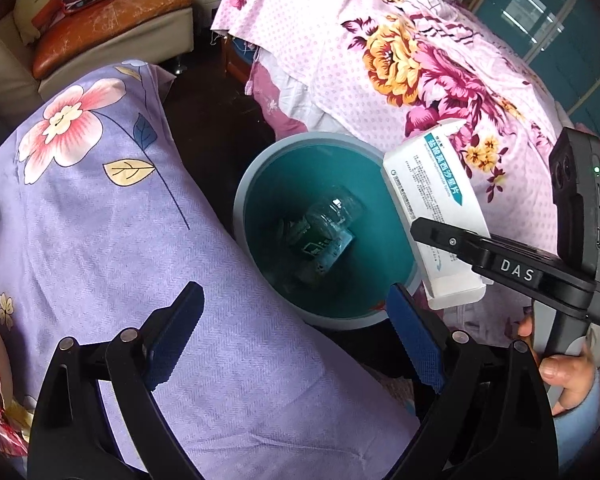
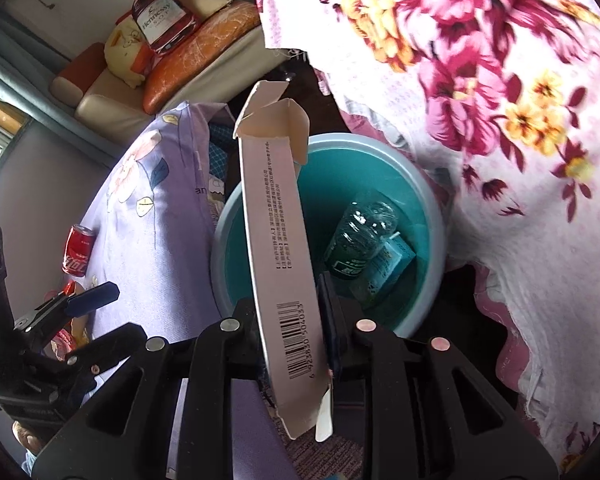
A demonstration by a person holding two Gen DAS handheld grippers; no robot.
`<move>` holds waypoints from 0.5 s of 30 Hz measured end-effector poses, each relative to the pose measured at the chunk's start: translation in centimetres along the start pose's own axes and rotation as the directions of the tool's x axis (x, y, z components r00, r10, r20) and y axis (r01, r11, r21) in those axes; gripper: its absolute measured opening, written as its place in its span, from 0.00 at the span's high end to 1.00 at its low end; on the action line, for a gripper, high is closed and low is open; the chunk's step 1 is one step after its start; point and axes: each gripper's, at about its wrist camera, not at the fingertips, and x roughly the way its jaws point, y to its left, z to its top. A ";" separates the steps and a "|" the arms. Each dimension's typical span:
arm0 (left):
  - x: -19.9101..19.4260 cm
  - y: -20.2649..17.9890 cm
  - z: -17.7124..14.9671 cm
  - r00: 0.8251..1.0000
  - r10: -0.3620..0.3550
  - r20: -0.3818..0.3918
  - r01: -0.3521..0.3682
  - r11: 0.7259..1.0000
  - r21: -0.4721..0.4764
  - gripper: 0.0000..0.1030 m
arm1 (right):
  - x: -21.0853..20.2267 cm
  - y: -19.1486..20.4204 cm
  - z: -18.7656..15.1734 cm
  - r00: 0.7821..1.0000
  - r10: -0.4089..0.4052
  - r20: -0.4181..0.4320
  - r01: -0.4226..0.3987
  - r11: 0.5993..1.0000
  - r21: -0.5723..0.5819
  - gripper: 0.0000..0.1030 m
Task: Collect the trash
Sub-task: 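Drop the bottle and the box into the teal bin, opening both grippers, then grasp the light-blue snack wrapper with the right gripper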
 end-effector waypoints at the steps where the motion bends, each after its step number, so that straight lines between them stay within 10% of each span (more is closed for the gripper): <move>1: -0.2 0.2 -0.1 1.000 -0.003 0.003 0.003 1.000 -0.005 0.10 | 0.1 0.3 0.1 1.000 0.000 -0.001 0.000 1.000 -0.005 0.73; 15: -2.5 2.0 -2.0 0.999 -0.034 0.033 0.036 0.998 -0.054 0.10 | -1.4 1.5 -1.1 0.998 -0.069 0.013 0.070 0.997 -0.018 0.29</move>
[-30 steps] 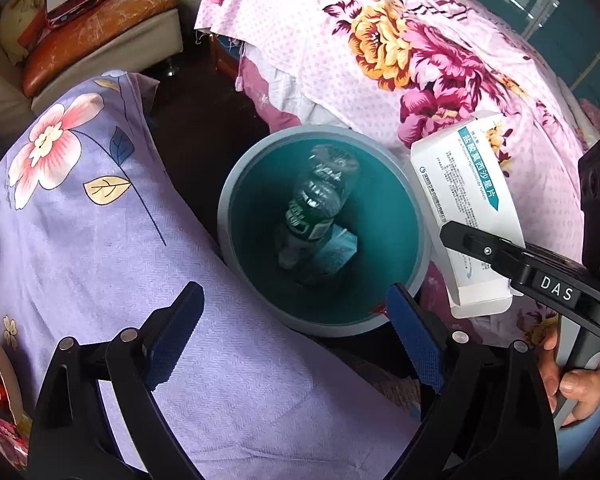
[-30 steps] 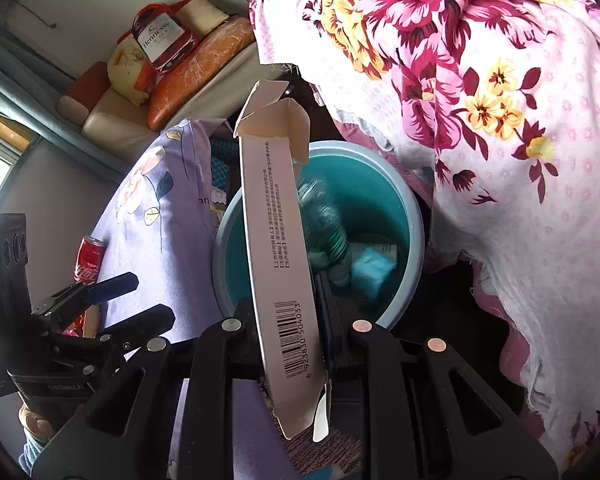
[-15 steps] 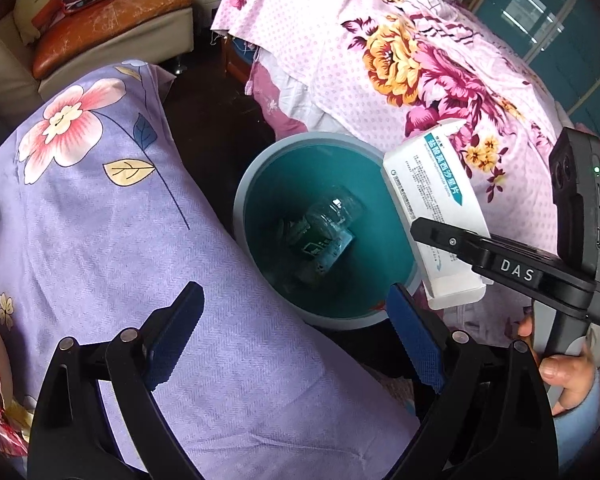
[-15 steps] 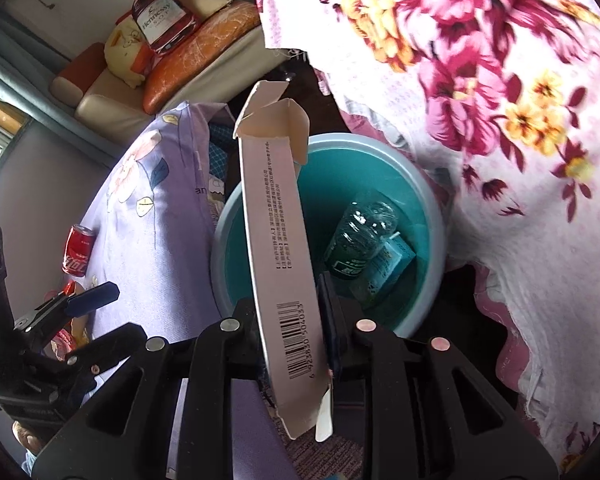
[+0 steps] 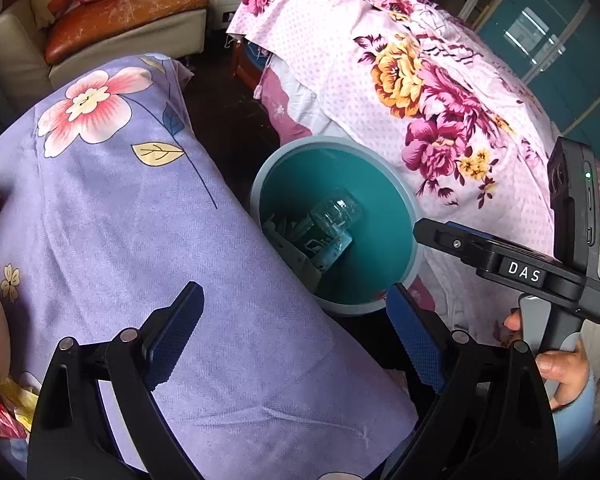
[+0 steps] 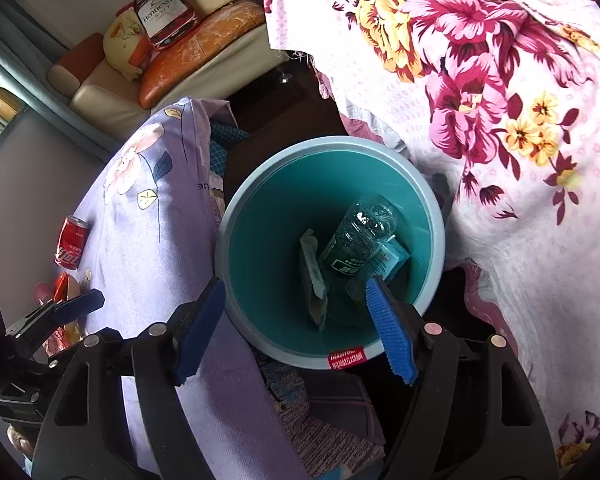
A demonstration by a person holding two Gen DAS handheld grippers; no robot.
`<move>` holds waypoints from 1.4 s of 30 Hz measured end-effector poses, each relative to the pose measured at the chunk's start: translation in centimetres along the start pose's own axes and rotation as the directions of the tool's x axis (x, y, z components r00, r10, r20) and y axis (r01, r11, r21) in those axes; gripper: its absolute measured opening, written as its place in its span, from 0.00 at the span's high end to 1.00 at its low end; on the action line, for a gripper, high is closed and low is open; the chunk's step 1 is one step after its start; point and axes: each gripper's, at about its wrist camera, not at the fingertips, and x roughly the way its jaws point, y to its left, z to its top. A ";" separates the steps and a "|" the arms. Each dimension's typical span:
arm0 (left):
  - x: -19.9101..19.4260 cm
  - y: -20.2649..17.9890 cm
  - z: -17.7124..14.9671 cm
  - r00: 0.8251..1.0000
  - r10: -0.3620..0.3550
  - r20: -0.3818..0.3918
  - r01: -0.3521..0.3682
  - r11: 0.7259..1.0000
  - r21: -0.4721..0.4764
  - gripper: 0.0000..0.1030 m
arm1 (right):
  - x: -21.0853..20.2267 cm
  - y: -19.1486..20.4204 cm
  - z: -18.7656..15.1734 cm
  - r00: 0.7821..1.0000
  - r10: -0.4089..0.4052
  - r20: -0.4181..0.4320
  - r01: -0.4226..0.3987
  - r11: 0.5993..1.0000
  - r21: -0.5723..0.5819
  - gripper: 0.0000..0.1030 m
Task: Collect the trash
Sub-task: 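Grasp the light-blue snack wrapper with the right gripper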
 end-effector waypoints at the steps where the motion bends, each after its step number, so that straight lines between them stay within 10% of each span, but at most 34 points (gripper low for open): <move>1: -0.3 0.2 -0.3 1.000 -0.002 0.002 0.002 1.000 -0.004 0.10 | -0.2 0.0 -0.1 1.000 -0.003 0.001 0.003 1.000 0.001 0.28; 21: -9.5 11.5 -10.6 0.993 0.061 0.103 -0.043 0.984 -0.170 0.10 | -1.6 13.7 -6.4 0.996 0.003 -0.087 -0.028 0.957 -0.290 0.26; 42: -15.8 24.9 -24.3 0.970 0.207 0.126 -0.145 0.911 -0.385 0.10 | 4.0 31.7 -20.7 0.915 -0.044 -0.402 -0.268 0.677 -0.685 0.26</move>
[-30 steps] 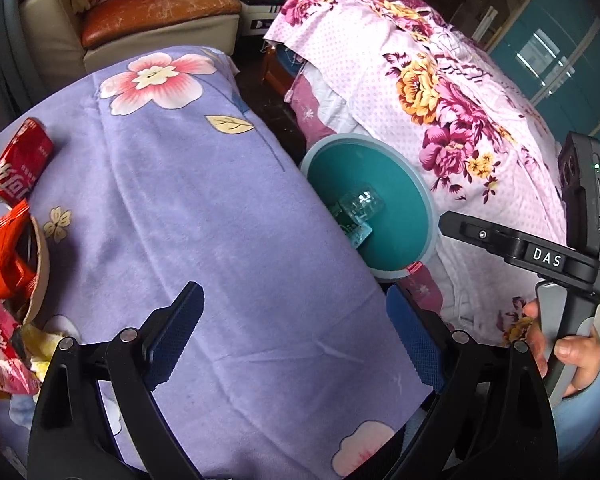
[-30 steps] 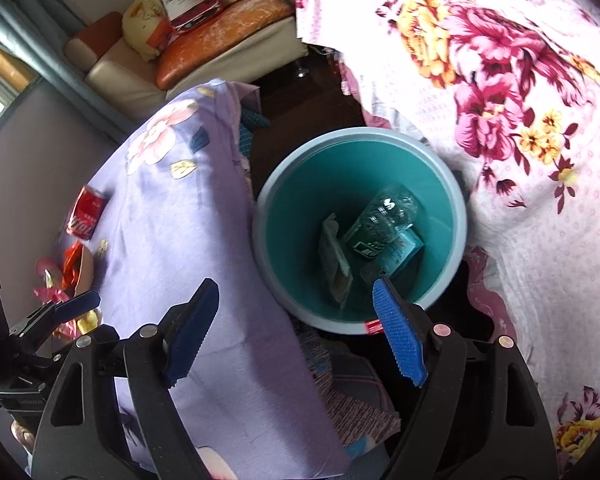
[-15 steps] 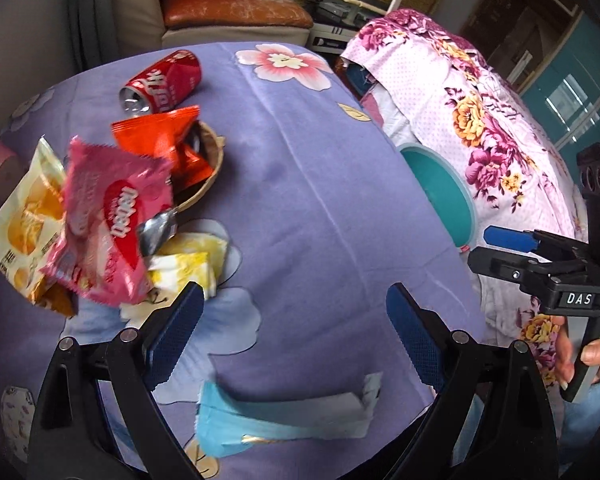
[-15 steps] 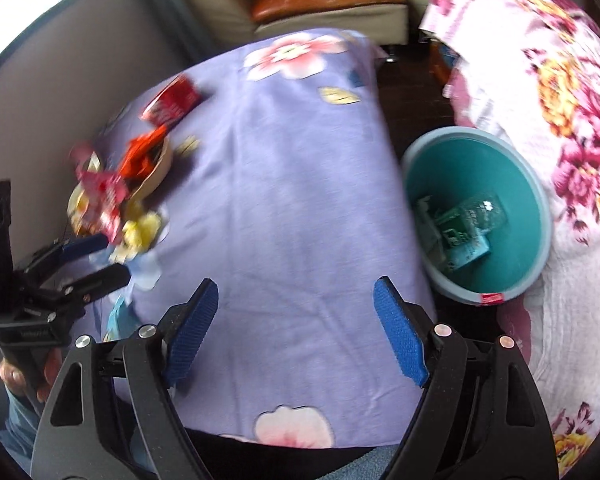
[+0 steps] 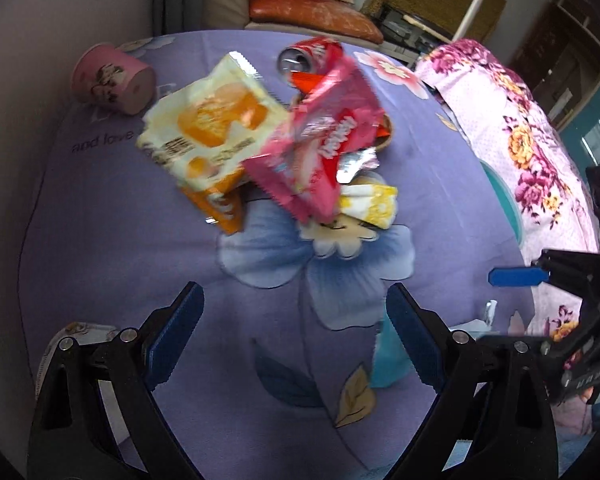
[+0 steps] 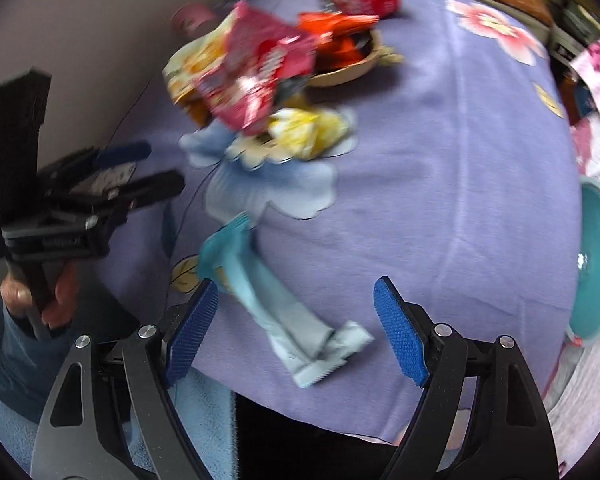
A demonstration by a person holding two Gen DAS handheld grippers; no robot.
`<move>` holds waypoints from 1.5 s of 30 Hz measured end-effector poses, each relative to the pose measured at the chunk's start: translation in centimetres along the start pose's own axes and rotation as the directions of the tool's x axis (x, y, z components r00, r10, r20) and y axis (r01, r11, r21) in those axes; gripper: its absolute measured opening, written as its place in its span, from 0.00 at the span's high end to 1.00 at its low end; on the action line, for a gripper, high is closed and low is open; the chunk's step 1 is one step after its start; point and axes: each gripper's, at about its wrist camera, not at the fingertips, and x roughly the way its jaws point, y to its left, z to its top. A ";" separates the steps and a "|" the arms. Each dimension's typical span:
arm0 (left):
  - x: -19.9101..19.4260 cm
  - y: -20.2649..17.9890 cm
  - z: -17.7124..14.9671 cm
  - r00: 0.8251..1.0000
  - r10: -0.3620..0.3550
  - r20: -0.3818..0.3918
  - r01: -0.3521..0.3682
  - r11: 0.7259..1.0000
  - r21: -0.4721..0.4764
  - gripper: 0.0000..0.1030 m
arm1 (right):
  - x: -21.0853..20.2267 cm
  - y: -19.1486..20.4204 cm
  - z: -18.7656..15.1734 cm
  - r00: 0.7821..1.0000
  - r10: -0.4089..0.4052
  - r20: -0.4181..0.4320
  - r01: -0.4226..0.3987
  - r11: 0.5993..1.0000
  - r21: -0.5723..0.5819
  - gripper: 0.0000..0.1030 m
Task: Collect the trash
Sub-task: 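Grasp the light-blue snack wrapper with the right gripper, then grasp the pink nabati wafer wrapper with the left gripper while the right gripper holds its wrapper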
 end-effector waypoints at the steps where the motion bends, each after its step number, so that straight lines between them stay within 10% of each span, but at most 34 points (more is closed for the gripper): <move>1: -0.1 0.6 -0.1 1.000 0.001 0.001 -0.001 1.000 -0.012 0.10 | 0.4 0.6 0.0 1.000 -0.007 -0.007 0.007 1.000 -0.017 0.26; 14: -0.5 2.5 0.0 1.000 0.001 0.018 0.000 0.999 -0.044 0.10 | 4.3 3.4 -0.8 0.993 -0.066 -0.099 0.054 0.992 -0.116 0.47; 18: -1.0 1.7 1.4 0.999 -0.003 0.051 0.004 1.000 -0.015 0.10 | 4.4 3.5 -1.2 0.995 -0.068 -0.074 0.060 0.992 -0.110 0.86; 37: 3.8 -2.3 7.8 0.995 0.091 0.039 -0.097 0.977 0.191 0.17 | -2.3 -7.1 0.1 0.989 0.001 0.151 -0.042 0.962 0.269 0.88; 43: 4.8 -3.8 7.3 0.992 0.125 0.035 -0.129 0.969 0.211 0.77 | -2.7 -8.9 0.3 0.984 0.008 0.181 -0.065 0.947 0.315 0.88; 45: 4.5 -4.1 7.2 0.991 0.123 0.043 -0.129 0.972 0.195 0.80 | -2.8 -9.3 0.1 0.981 0.012 0.196 -0.076 0.943 0.325 0.88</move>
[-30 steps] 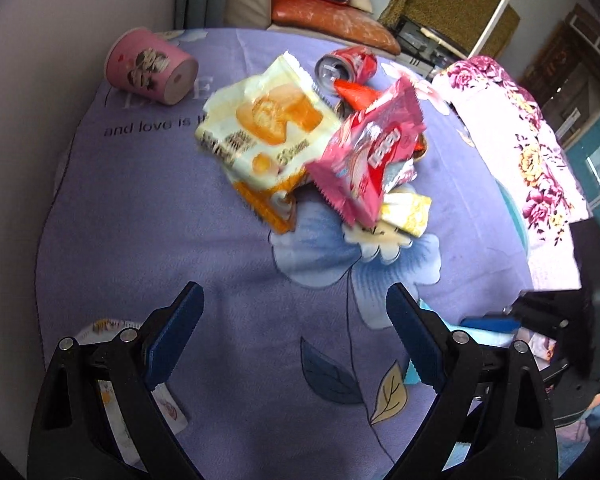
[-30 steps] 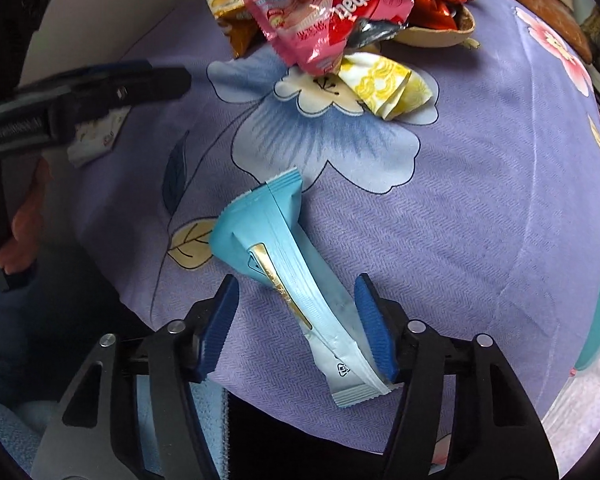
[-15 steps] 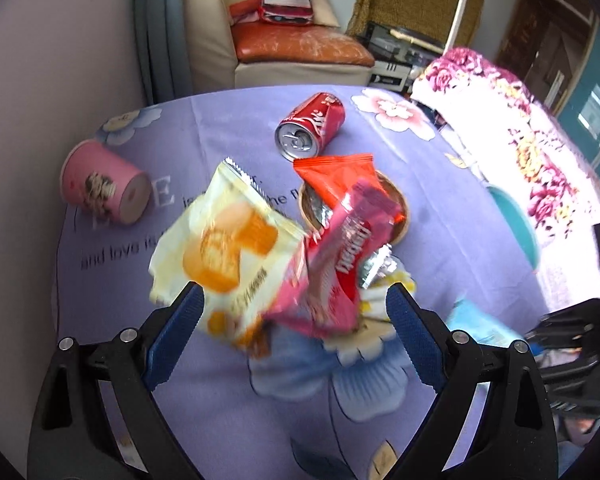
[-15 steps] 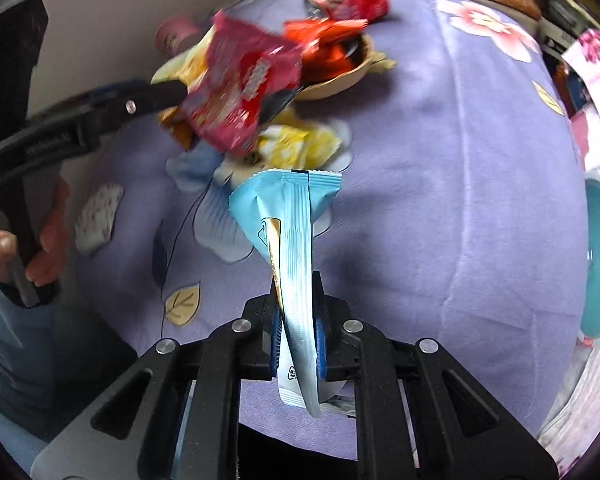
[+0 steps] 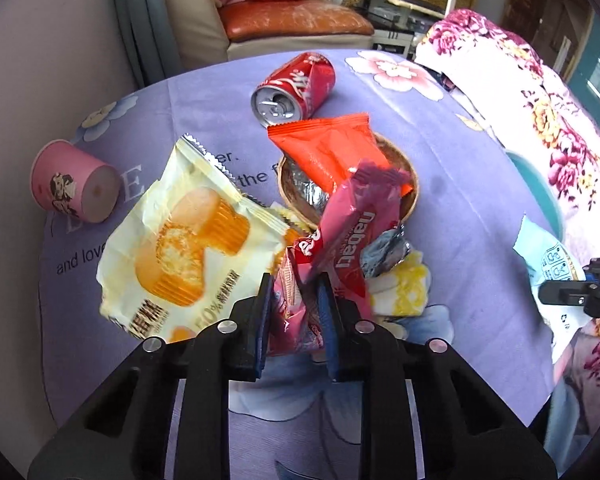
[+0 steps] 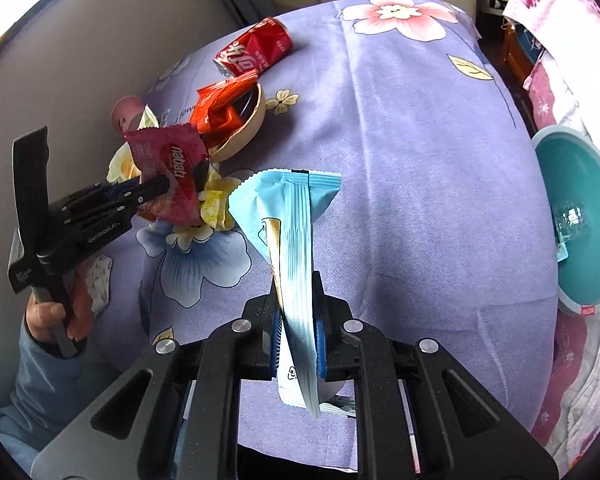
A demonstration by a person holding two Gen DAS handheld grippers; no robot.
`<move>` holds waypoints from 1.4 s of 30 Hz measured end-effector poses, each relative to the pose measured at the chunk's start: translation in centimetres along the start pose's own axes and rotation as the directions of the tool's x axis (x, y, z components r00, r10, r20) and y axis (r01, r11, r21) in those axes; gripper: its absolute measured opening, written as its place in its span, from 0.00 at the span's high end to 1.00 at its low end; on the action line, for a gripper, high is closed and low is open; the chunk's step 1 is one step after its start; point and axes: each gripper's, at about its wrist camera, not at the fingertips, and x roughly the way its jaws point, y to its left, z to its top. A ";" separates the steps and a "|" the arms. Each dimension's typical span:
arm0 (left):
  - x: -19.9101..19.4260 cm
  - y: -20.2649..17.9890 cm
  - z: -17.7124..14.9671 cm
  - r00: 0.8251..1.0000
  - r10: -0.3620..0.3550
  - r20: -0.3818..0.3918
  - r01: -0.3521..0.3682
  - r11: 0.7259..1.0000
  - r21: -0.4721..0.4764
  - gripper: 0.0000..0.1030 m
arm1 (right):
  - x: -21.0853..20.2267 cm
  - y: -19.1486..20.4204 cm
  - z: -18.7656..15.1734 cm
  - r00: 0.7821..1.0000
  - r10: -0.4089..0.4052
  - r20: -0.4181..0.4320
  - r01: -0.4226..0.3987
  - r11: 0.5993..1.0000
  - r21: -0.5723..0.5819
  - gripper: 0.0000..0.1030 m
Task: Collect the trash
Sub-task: 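Grasp the pink nabati wafer wrapper with the left gripper while the right gripper holds its wrapper, then carry both wrappers over the teal bin with both grippers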
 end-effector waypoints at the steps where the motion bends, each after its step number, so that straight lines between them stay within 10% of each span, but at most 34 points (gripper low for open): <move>1: -0.3 -0.1 0.0 1.000 -0.006 0.004 0.006 1.000 -0.010 0.81 | -0.2 -0.4 0.0 1.000 0.006 0.008 -0.006 1.000 0.009 0.88; 25: -4.2 -9.8 3.6 0.991 -0.121 0.053 0.120 0.993 0.012 0.84 | -6.2 -9.7 -0.3 0.979 0.044 0.201 -0.086 0.976 0.202 0.88; 42: 1.3 -26.5 9.6 0.962 -0.272 -0.033 0.273 0.942 0.193 0.84 | -13.8 -23.8 -0.5 0.926 -0.195 0.323 0.050 0.912 0.408 0.88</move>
